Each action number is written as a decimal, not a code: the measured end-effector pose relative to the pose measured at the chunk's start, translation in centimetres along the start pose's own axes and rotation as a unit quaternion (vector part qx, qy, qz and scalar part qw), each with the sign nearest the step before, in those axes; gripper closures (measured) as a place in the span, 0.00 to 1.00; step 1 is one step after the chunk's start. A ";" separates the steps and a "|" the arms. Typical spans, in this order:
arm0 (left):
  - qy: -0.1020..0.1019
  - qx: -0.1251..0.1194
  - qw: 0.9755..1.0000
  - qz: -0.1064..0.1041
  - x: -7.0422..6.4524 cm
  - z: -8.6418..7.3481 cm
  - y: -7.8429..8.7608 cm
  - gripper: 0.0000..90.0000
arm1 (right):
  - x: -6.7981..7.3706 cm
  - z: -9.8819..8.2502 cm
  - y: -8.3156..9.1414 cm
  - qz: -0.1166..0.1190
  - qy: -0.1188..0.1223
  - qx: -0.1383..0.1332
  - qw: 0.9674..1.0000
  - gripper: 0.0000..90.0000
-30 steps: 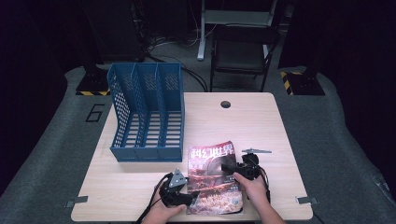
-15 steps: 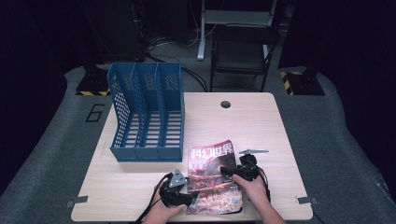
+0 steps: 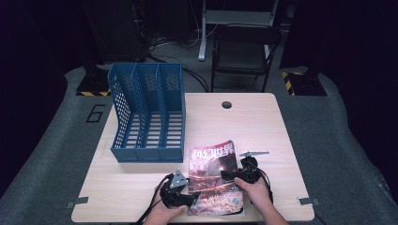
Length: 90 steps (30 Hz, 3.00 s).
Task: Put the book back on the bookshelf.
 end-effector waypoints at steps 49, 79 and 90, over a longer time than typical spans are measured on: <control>0.002 -0.002 1.000 0.004 0.0 0.0 0.0 0.35 | -1.0 -0.2 0.7 -0.010 0.013 0.017 1.000 0.84; 0.000 0.003 1.000 -0.020 -0.2 0.1 0.0 0.29 | 2.1 1.1 2.5 0.006 0.096 -0.069 0.993 0.95; 0.036 0.010 0.999 -0.024 0.7 0.4 0.3 0.36 | 2.6 1.1 3.1 0.012 0.091 -0.089 0.992 0.95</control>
Point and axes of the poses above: each handheld gripper's, and its own axes: y roughly backward along the jaws, z roughly out of its top, x roughly to its left, the point moved 10 cm from there along -y, roughly forward along the jaws, and after that the axes turned 2 degrees about -y, right-handed, at the moved point
